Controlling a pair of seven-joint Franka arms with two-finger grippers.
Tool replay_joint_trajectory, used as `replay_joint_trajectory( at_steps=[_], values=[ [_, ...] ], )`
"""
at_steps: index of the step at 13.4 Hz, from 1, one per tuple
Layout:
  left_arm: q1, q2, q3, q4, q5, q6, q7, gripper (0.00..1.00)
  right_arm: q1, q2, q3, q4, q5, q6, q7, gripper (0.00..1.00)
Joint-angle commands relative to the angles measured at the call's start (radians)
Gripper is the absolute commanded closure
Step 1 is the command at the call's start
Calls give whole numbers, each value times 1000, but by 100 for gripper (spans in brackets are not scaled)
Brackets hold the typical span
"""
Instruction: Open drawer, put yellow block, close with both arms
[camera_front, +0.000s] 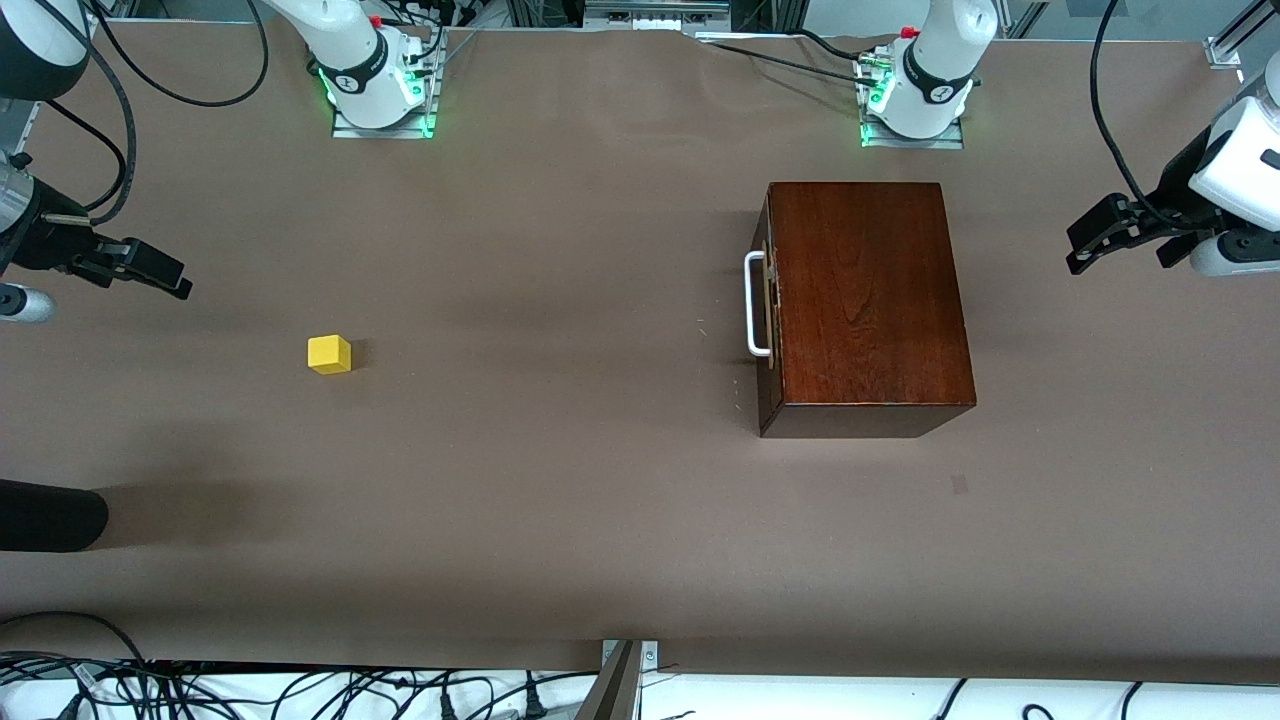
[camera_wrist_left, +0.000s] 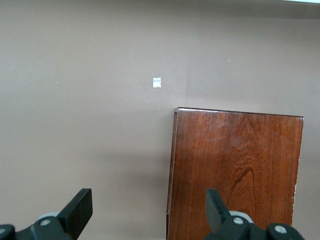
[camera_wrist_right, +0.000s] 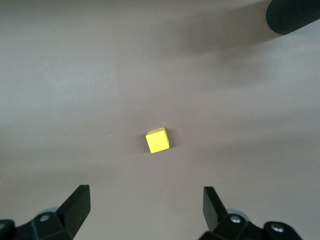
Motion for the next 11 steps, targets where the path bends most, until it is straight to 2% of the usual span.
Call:
replay_joint_trajectory(
  at_steps=[1,7,11],
  values=[
    [6,3,-4,22,2,-1,20,0,-10,3,5,15,19,-14,-3,0],
    [5,61,-4,34,10,-4,23,0,-10,5,4,14,19,-14,-3,0],
    [5,65,-8,36,11,-7,21,0,-10,11,5,12,19,-14,-5,0]
  ],
)
